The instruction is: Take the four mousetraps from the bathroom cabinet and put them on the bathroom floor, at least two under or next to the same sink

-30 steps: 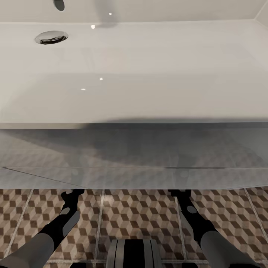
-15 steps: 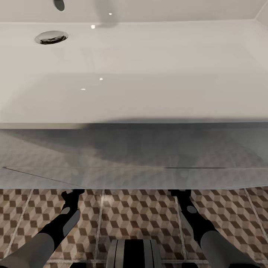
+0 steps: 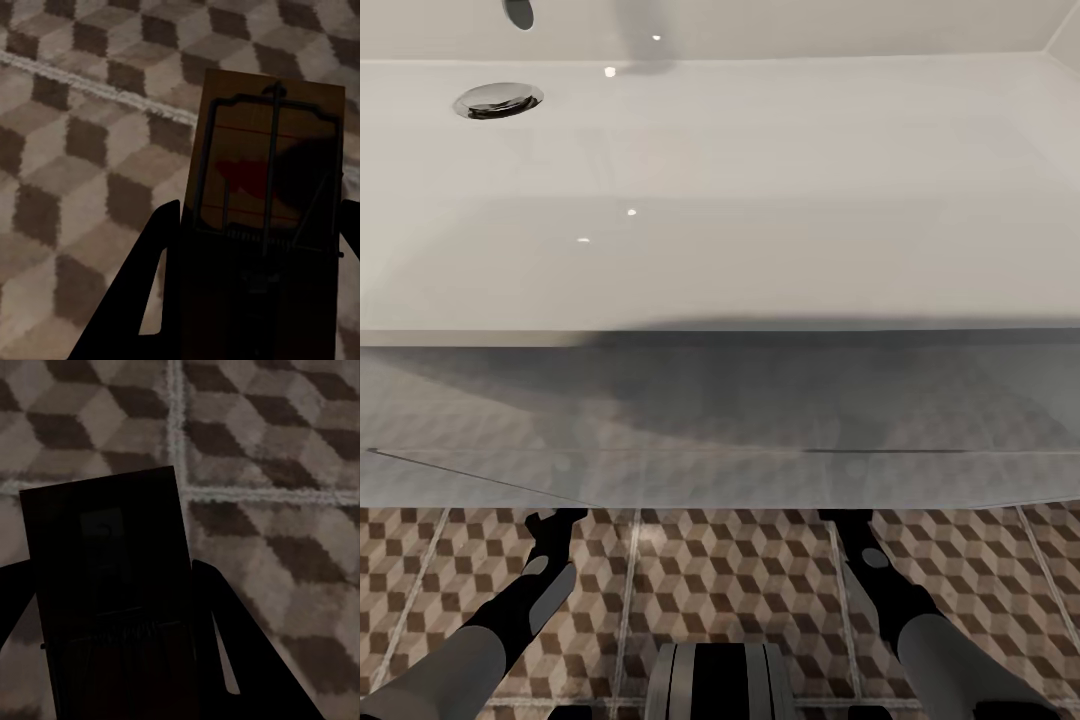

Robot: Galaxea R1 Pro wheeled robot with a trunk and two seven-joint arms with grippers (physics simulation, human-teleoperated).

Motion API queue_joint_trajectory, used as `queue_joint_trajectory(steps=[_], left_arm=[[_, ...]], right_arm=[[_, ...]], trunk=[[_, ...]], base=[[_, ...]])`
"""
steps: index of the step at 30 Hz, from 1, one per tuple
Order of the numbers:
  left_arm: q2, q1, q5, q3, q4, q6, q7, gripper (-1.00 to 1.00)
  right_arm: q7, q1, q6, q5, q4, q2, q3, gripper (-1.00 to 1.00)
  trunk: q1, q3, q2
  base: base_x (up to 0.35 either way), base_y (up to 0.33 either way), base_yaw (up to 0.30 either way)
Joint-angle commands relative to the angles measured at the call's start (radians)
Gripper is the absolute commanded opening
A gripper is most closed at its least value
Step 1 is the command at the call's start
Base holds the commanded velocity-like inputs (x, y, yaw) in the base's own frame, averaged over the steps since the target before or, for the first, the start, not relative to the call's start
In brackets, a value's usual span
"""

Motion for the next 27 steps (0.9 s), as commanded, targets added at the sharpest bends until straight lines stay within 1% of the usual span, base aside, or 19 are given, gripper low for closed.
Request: queue_joint_trajectory(steps=[1, 17, 21, 27], left_arm=[[0.002, -0.001, 0.003, -0.009, -0.001, -0.003, 0.012, -1.00], [0.001, -0.001, 0.003, -0.009, -0.002, -0.003, 0.012, -1.00], [0.005, -0.001, 0.002, -0.009, -0.033, -0.002, 0.013, -1.00], [0.011, -0.001, 0.001, -0.008, -0.050, -0.002, 0.019, -1.00]], right_arm=[[-0.001, -0.001, -0.003, 0.001, 0.001, 0.000, 0.001, -1.00], [-0.001, -0.005, -0.002, 0.001, 0.000, 0.000, 0.001, -1.00], [-0.001, -0.006, -0.002, 0.000, 0.001, 0.000, 0.001, -1.00], [-0.001, -0.006, -0.002, 0.000, 0.001, 0.000, 0.001, -1.00]], trunk=[[0.000, -0.001, 0.000], [0.000, -0.001, 0.000], [0.000, -0.001, 0.000], [0.000, -0.001, 0.000]], base=[[0.000, 0.000, 0.000], [0.000, 0.000, 0.000], [0.000, 0.000, 0.000], [0.000, 0.000, 0.000]])
